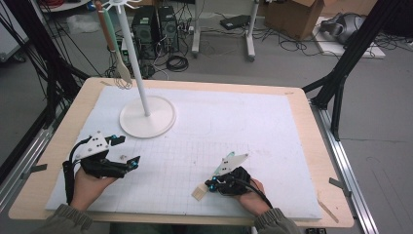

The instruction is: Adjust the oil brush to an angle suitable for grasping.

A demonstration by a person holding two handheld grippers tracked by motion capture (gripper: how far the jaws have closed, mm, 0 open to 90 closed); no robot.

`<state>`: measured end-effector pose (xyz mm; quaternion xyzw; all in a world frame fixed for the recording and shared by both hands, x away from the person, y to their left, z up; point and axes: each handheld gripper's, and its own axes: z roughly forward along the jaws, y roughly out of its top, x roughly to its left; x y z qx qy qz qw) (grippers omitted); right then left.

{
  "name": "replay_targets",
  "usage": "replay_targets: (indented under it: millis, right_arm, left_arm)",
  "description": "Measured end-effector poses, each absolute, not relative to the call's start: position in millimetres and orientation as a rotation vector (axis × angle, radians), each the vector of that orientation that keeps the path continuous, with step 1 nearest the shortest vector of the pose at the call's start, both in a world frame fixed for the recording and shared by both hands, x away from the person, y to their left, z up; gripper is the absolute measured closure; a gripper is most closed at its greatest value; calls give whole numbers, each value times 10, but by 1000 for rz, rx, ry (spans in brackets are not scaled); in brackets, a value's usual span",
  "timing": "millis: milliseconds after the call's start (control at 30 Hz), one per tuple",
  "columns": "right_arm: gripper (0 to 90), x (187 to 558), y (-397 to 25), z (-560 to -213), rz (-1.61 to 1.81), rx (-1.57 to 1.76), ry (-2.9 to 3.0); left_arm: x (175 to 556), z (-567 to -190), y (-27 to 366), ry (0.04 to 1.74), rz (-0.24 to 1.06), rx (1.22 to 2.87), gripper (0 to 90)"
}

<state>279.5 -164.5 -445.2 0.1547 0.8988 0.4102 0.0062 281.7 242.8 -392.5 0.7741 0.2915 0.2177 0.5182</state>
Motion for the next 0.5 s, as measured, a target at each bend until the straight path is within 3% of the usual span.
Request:
replay_targets:
  millis: [500]
  right_arm:
    - [885,2778,-1628,-4468,1272,471,2805]
  left_arm:
    - [2816,-3926,2424,699,519,1853,119]
